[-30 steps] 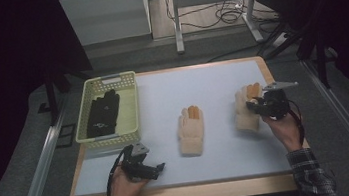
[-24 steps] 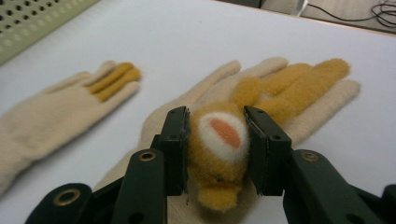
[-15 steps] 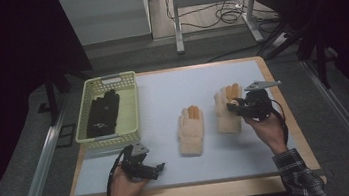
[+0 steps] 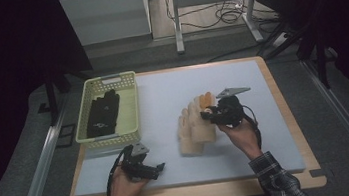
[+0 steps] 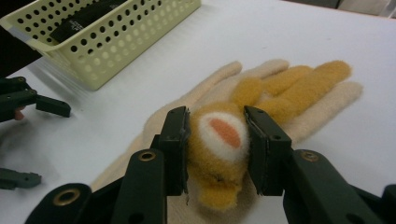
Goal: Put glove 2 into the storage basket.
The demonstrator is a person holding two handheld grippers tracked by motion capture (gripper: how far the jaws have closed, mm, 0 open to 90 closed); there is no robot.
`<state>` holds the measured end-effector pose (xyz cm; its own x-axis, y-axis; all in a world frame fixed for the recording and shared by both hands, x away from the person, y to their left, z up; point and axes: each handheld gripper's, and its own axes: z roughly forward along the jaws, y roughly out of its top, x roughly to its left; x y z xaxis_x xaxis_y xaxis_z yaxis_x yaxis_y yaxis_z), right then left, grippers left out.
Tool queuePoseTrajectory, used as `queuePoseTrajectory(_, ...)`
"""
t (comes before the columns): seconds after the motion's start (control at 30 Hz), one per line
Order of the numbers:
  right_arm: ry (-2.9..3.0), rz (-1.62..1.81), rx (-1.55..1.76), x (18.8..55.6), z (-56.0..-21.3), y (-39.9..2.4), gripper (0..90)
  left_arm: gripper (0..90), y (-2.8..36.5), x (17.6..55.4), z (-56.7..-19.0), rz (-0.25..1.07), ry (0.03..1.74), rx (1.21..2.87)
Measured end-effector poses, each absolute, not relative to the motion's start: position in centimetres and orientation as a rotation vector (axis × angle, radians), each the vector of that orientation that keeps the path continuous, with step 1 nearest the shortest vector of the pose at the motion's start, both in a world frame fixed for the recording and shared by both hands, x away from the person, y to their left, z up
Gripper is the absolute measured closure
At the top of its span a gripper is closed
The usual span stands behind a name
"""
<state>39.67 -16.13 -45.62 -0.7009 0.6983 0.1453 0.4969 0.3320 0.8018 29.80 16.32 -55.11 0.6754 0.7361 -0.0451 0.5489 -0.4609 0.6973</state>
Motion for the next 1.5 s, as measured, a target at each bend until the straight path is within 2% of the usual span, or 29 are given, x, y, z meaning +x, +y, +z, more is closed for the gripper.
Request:
queuePoseTrajectory(0.27, 2.399, 1.304, 1.076, 39.2, -46.6, -13.2, 60.9, 2.2, 16.3, 29.8, -55.1, 0.343, 0.983, 2.187)
queuePoseTrajectory(0.57, 2.405, 1.257, 1.108, 38.8, -48.9, -12.0, 59.9, 2.2, 16.3, 29.8, -55.1, 0.341, 0.985, 2.185)
queuePoseTrajectory(0.8, 2.411, 1.168, 1.057, 38.4, -50.7, -11.6, 48.2, 2.2, 16.3, 29.8, -55.1, 0.342, 0.985, 2.185)
queuePoseTrajectory(0.93, 2.407, 1.188, 1.041, 38.4, -50.2, -11.9, 41.8, 2.2, 16.3, 29.8, -55.1, 0.342, 0.985, 2.185)
queuePoseTrajectory(1.07, 2.396, 1.184, 1.013, 38.4, -49.3, -12.9, 40.8, 2.2, 16.3, 29.8, -55.1, 0.342, 0.984, 2.185)
queuePoseTrajectory(1.13, 2.404, 1.187, 1.008, 38.5, -49.2, -13.3, 41.7, 2.2, 16.3, 29.8, -55.1, 0.342, 0.985, 2.185)
queuePoseTrajectory(1.37, 2.449, 1.147, 0.986, 37.8, -50.1, -16.0, 65.4, 2.2, 16.3, 29.8, -55.1, 0.343, 0.984, 2.185)
queuePoseTrajectory(1.4, 2.449, 1.147, 0.986, 37.8, -50.1, -16.0, 65.4, 2.2, 16.3, 29.8, -55.1, 0.343, 0.984, 2.185)
queuePoseTrajectory(1.43, 2.463, 1.149, 0.979, 37.4, -50.4, -16.5, 72.7, 2.2, 16.3, 29.8, -55.1, 0.343, 0.984, 2.185)
queuePoseTrajectory(1.5, 2.473, 1.154, 0.966, 37.0, -50.7, -16.9, 78.9, 2.2, 16.3, 29.8, -55.1, 0.344, 0.984, 2.185)
